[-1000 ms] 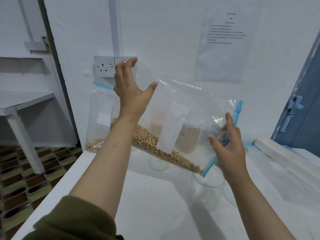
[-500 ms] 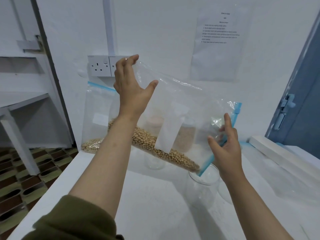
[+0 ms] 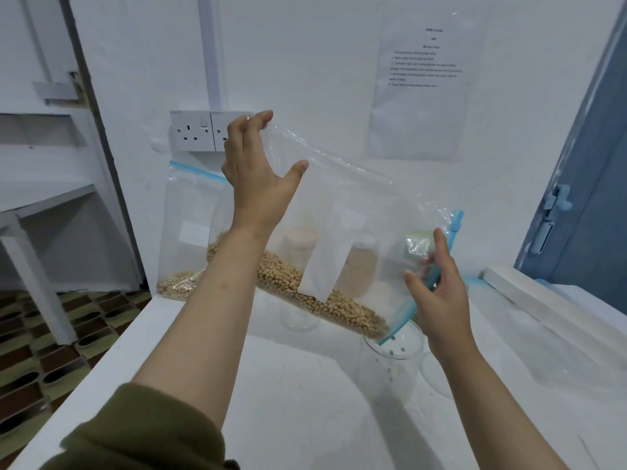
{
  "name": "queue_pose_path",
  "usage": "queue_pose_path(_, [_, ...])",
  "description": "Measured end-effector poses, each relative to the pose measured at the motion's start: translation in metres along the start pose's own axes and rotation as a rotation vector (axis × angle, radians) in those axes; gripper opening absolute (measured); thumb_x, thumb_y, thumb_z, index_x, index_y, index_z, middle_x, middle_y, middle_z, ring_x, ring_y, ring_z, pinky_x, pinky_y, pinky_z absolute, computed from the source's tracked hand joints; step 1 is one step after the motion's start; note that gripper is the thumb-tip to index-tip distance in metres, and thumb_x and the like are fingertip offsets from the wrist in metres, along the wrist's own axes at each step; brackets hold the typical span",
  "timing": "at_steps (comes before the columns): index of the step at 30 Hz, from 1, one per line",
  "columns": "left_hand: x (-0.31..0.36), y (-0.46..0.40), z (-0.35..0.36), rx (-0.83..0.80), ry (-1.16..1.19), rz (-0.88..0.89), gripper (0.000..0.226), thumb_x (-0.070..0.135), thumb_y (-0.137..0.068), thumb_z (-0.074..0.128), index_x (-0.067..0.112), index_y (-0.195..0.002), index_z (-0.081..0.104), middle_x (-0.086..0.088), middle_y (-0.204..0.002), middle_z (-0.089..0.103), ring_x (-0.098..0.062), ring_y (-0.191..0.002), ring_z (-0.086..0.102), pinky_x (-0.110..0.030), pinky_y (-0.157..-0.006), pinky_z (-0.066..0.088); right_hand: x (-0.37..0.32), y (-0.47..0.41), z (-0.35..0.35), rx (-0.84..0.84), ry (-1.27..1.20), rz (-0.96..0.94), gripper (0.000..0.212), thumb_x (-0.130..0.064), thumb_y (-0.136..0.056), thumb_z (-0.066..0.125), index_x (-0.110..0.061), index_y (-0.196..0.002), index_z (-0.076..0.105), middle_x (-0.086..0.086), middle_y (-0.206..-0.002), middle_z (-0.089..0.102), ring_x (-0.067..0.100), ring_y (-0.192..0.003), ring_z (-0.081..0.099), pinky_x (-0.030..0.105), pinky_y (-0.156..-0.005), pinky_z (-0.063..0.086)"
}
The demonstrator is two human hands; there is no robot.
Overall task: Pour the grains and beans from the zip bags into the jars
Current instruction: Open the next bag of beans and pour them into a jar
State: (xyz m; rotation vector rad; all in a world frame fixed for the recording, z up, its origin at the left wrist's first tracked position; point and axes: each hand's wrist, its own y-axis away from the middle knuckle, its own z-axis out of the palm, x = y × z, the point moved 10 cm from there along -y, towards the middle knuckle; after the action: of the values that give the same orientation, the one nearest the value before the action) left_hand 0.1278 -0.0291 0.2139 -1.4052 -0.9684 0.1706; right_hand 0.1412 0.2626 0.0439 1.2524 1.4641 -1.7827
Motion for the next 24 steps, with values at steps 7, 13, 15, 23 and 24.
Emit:
queue_pose_path(7, [0.0009,0.0020,0.0000,-0.003,-0.010,0.005,0.071,0.034,-0.075,0.079,0.016,-0.136,0.048,-0.002,-0.134,0.040,-0.023,-0.125,0.044,-0.052,-0.106,0.035,-0.0015,0.0010,-0.0037,-0.001,-0.018,-0.019,0.073,-0.007,-0.095,0.062,-0.047,-0.149,0.034,-0.028,-0.140,0.047,-0.008,-0.126,0.047,0.043,-0.112,0.043])
queue_pose_path(13, [-0.0007,0.0010,-0.0002,-0.004,-0.012,0.008,0.071,0.034,-0.074,0.079,0.016,-0.136,0.048,-0.002,-0.134,0.040,-0.024,-0.124,0.045,-0.054,-0.105,0.037,-0.0009,-0.0001,-0.0041,0.006,-0.022,-0.023,0.072,-0.008,-0.095,0.062,-0.051,-0.146,0.035,-0.015,-0.147,0.045,-0.004,-0.130,0.046,0.043,-0.111,0.044])
queue_pose_path(15, [-0.0011,0.0011,0.0000,-0.007,-0.008,0.008,0.071,0.035,-0.074,0.078,0.016,-0.136,0.048,0.000,-0.134,0.039,-0.024,-0.124,0.045,-0.053,-0.105,0.037,-0.0012,-0.0002,-0.0033,0.009,-0.019,-0.021,0.072,-0.008,-0.095,0.062,-0.051,-0.147,0.036,-0.016,-0.146,0.046,-0.004,-0.129,0.047,0.043,-0.111,0.044])
queue_pose_path(23, [-0.0043,-0.0003,0.0017,-0.014,-0.003,0.005,0.071,0.035,-0.074,0.078,0.016,-0.136,0.048,-0.001,-0.134,0.040,-0.024,-0.125,0.044,-0.054,-0.106,0.036,0.0002,-0.0009,-0.0022,0.020,-0.009,-0.019,0.071,-0.009,-0.096,0.062,-0.049,-0.148,0.036,-0.016,-0.145,0.046,-0.002,-0.130,0.047,0.045,-0.112,0.043])
queue_pose_path(24, [-0.0047,-0.0004,0.0018,-0.015,-0.002,0.003,0.071,0.035,-0.074,0.078,0.016,-0.136,0.048,-0.001,-0.134,0.040,-0.025,-0.126,0.044,-0.055,-0.106,0.036,0.0002,-0.0009,-0.0020,0.020,-0.010,-0.021,0.071,-0.009,-0.096,0.062,-0.049,-0.148,0.036,-0.018,-0.143,0.047,-0.002,-0.129,0.047,0.045,-0.112,0.043])
